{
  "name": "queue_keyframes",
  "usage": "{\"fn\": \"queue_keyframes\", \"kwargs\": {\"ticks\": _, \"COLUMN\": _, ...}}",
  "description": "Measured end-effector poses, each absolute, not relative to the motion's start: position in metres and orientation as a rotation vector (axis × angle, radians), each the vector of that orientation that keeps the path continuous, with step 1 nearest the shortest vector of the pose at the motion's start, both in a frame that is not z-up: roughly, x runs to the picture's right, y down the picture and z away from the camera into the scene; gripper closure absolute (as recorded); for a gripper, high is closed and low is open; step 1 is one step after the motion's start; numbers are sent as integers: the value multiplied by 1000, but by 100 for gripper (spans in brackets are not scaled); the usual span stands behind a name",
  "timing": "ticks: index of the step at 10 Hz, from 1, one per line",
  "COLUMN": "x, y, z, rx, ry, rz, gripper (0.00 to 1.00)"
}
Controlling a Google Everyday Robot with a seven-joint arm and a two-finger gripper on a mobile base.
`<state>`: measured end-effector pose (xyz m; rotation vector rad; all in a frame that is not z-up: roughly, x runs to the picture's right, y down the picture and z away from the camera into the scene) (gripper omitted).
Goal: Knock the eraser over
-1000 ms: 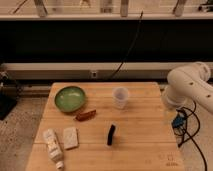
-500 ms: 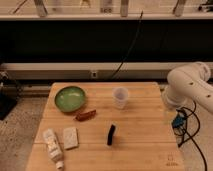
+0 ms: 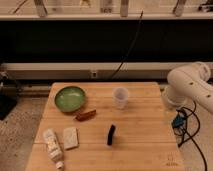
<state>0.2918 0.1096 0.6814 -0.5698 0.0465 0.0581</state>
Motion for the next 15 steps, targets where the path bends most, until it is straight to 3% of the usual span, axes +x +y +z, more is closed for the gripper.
{"fn": "queue_keyframes", "kwargs": {"ticks": 5, "x": 291, "y": 112, "z": 681, "rx": -572, "ry": 48, "rz": 53, "gripper": 20}}
{"fn": "queue_keyframes", "kwargs": {"ticks": 15, "x": 242, "y": 175, "z": 662, "rx": -621, "ry": 39, "rz": -46, "gripper": 20}}
